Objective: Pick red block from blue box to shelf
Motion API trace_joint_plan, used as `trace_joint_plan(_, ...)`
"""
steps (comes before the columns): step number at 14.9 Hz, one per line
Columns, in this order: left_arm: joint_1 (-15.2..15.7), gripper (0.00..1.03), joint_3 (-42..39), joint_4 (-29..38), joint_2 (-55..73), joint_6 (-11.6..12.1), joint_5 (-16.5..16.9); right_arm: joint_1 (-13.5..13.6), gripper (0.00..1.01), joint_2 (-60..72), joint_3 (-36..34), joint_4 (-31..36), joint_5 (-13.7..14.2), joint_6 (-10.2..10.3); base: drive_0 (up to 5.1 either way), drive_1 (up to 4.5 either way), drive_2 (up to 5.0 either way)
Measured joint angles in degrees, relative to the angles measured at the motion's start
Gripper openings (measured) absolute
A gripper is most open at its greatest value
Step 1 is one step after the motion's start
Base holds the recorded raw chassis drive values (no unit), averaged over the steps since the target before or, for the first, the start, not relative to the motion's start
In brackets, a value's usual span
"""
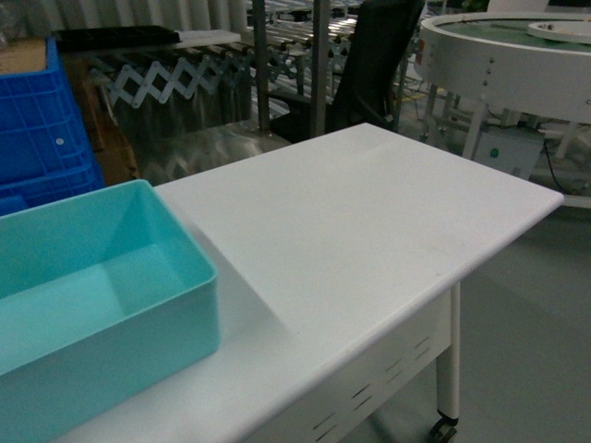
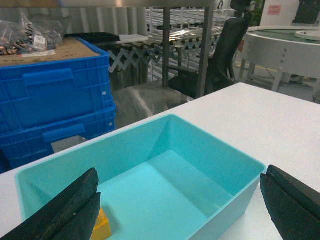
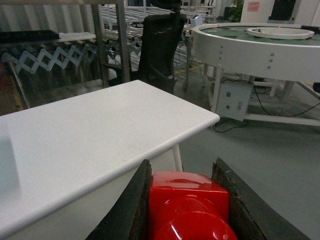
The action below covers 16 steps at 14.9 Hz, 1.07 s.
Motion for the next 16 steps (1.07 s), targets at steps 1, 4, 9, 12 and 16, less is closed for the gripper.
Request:
trace_joint_plan(1,0.00,0.98,0.00,0.02,0.00,0.00,0.00,0.00,0.29,0.02,0.00,-0.02,0.00,0.00,-1.5,-1.47,-1.5)
trace_joint_plan(4,0.00,0.98,0.00,0.02,0.00,0.00,0.00,0.00,0.29,0.00,0.00,0.00,0.00,0.00,-1.5,-1.47,-1.5)
trace_joint_plan(9,0.00,0.98,0.00,0.02,0.00,0.00,0.00,0.00,0.29,0.02,0.00,-0.02,0.00,0.00,-1.5,-1.46,-1.5)
trace_joint_plan(12,0.00,0.98,0.00,0.02,0.00,0.00,0.00,0.00,0.29,0.02,0.00,-0.02,0.00,0.00,-1.6,-1.56,-1.6)
trace_joint_plan(16,0.00,0.98,0.00,0.00,0.00,0.00,0.00,0.00,0.29,0.00,0.00,-0.02,0.00,0.00,-1.7,-1.70,-1.7)
